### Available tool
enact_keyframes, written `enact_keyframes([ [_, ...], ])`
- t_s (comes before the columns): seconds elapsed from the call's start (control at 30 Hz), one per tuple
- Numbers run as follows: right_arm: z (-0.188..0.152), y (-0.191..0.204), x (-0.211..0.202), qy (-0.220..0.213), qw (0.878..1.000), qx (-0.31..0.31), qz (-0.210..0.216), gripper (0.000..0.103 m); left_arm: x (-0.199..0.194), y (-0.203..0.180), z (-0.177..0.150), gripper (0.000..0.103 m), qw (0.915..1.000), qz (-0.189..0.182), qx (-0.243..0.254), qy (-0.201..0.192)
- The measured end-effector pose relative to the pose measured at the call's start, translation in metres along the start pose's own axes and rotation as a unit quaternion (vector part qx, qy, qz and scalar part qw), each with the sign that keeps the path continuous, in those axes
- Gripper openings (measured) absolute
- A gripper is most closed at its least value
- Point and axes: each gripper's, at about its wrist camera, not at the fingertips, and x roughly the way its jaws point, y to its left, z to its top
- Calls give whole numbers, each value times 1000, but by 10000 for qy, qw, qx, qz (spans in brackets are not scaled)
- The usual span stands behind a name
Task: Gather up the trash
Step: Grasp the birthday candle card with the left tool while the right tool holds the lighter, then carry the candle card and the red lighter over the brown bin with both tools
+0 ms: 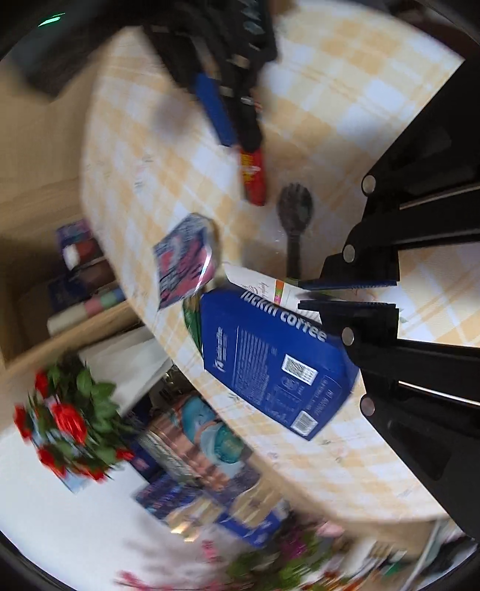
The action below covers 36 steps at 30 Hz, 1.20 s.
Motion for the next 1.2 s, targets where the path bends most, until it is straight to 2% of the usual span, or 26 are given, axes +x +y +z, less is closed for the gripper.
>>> enact_keyframes([
  [0.07,-1,1,-4,-27,10000,16,24,26,-10,14,0,3,9983,-294,-505,10],
  [0.17,-4,3,-13,-74,9999,48,56,26,-29,37,-3,1,9885,-736,-1319,45],
  [0.2,-5,4,-15,-87,9999,58,66,26,-36,43,-5,1,9830,-933,-1581,75],
  [0.33,-10,6,-23,-129,9998,91,103,26,-56,50,-16,1,9708,-1239,-2050,146],
  [0.53,-18,13,-40,-193,9996,123,149,25,-84,50,-30,1,9663,-1277,-2233,63],
  [0.87,-31,24,-75,-396,9988,197,186,25,-146,42,-39,1,9592,-1274,-2494,-383],
  [1.1,-46,43,-105,-523,9983,92,242,25,-186,35,-53,1,9502,-1326,-2745,-642],
  [1.2,-53,52,-118,-569,9981,-10,244,25,-208,28,-59,1,9498,-1215,-2777,-777],
])
